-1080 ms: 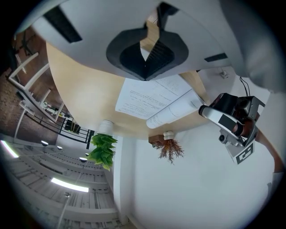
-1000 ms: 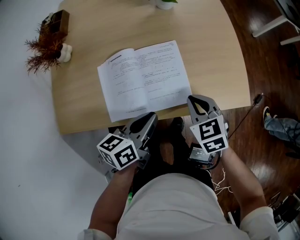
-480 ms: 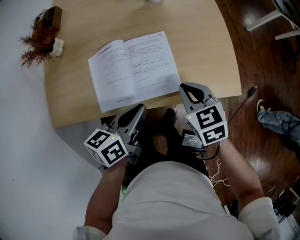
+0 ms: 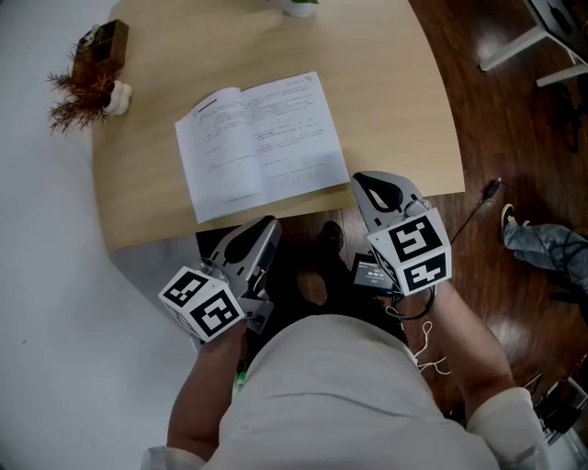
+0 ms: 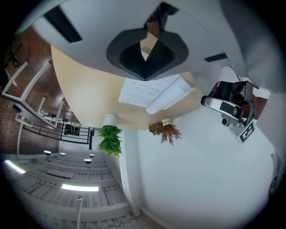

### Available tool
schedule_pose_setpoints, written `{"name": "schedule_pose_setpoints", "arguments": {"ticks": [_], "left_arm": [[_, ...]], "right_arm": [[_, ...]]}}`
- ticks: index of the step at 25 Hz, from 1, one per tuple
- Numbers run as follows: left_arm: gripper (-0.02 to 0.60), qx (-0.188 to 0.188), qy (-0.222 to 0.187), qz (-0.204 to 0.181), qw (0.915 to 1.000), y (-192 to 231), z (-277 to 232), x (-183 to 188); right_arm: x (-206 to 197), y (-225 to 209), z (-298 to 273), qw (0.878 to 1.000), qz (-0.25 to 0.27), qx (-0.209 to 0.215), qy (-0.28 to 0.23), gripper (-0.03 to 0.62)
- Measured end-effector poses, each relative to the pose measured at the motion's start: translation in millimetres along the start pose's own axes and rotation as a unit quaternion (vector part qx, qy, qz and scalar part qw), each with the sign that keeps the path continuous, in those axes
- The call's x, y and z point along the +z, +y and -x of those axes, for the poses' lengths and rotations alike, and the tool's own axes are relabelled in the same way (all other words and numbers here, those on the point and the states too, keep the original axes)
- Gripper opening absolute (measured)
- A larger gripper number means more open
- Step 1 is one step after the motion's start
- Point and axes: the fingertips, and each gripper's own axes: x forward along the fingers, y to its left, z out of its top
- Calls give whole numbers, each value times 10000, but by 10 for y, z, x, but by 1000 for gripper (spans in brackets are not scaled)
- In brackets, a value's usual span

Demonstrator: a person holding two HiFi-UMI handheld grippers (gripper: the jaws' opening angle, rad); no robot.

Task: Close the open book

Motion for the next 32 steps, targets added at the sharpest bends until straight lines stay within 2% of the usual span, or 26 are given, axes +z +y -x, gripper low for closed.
{"name": "schedule_pose_setpoints", "arguments": {"ticks": [16, 24, 32], "left_arm": [[-2, 82, -454, -55, 9989, -232, 329, 0], [-2, -178, -323, -156, 9992, -240, 605, -17], [-2, -386, -152, -379, 9984, -140, 1125, -43]], "right_arm": [[55, 274, 230, 9991, 148, 394, -110, 2], [131, 584, 315, 9995, 7, 284, -124, 2], [170, 1124, 341, 9998, -88, 108, -137, 2]]}}
